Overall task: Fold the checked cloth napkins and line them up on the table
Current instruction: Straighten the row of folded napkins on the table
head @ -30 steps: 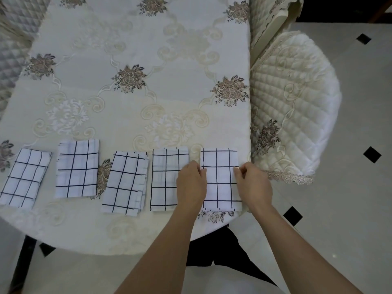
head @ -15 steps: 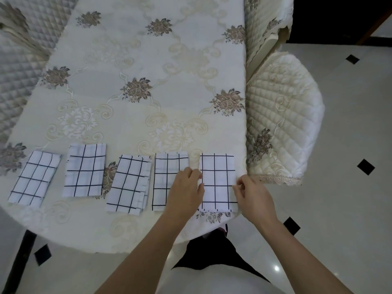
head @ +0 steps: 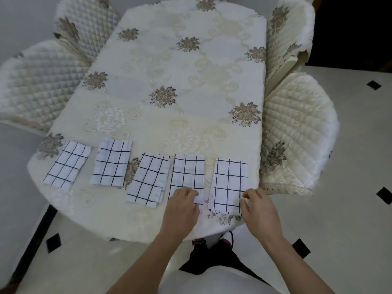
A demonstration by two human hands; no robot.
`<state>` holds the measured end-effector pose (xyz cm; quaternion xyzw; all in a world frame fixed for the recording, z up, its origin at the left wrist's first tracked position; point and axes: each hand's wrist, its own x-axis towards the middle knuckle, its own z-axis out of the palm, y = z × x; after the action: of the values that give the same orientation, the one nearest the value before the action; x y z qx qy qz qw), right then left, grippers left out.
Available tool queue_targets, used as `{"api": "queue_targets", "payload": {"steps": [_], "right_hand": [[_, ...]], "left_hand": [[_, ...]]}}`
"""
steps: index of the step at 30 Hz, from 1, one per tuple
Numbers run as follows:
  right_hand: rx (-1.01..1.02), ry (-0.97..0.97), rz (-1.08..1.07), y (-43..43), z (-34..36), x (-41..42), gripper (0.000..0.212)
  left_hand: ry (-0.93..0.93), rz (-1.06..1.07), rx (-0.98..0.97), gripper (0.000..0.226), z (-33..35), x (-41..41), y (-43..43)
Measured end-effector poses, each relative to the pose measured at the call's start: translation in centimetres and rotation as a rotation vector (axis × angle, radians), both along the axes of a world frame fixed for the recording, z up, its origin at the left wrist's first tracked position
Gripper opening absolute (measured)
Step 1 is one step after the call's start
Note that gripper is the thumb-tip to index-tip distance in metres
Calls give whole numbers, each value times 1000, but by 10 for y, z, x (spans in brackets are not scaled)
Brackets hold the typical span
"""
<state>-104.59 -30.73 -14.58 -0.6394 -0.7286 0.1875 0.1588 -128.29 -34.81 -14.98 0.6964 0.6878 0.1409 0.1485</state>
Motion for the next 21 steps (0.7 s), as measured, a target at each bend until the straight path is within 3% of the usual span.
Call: {"api": "queue_targets", "payload": {"steps": [9, 21], "right_hand": [[-8, 37, 212, 10, 5, -59, 26], [70, -4, 379, 7, 8, -218, 36]], "left_hand": [[28, 156, 70, 46, 17, -50, -24], [47, 208, 113, 45, 8, -219, -35]]}}
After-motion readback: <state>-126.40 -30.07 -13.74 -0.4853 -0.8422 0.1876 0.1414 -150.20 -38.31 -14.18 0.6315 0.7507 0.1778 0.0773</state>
